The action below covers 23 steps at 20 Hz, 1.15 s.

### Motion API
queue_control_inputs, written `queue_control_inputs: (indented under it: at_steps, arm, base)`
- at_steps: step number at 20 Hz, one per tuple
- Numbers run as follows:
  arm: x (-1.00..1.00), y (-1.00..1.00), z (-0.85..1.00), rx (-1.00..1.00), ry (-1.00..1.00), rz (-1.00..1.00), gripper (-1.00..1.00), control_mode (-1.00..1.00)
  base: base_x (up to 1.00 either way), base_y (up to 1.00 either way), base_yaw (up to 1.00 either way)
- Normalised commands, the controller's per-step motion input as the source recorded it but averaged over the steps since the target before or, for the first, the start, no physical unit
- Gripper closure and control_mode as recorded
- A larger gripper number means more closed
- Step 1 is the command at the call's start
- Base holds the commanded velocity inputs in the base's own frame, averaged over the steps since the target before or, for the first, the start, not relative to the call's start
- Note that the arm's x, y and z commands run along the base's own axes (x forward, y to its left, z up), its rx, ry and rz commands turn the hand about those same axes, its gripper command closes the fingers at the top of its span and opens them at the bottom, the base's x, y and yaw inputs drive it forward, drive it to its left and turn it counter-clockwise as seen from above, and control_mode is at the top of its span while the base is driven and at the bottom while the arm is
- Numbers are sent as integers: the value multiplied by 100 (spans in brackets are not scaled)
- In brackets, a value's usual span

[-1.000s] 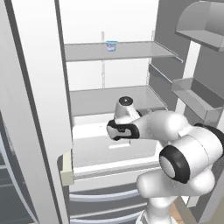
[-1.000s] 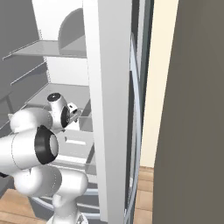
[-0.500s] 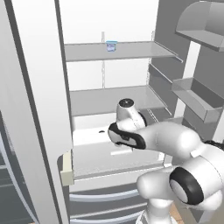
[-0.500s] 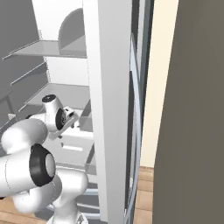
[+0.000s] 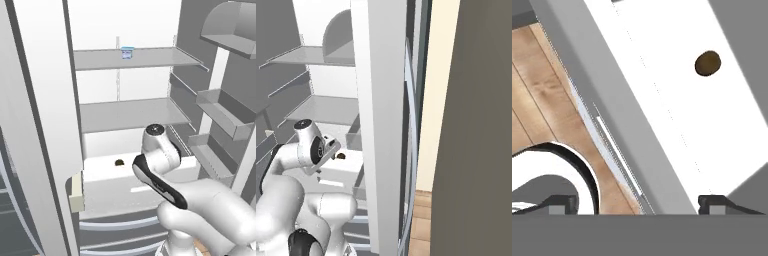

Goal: Fully open the fridge drawer.

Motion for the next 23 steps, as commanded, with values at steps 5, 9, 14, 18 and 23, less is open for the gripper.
queue_control_inputs:
  at_steps: [5,9,14,18,23]
  arm:
    - [-24,-3,9,0,-14,0,-100,-100]
    - [0,0,67,1,-25,0,-100,-100]
    - [1,0,100,2,-16,0,-100,-100]
    - [-8,-6,66,3,-14,0,-100,-100]
    - [-1,0,0,0,0,0,-100,-100]
  base:
    - [0,0,0]
    - [0,0,0]
    - [0,0,0]
    - [0,0,0]
    - [0,0,0]
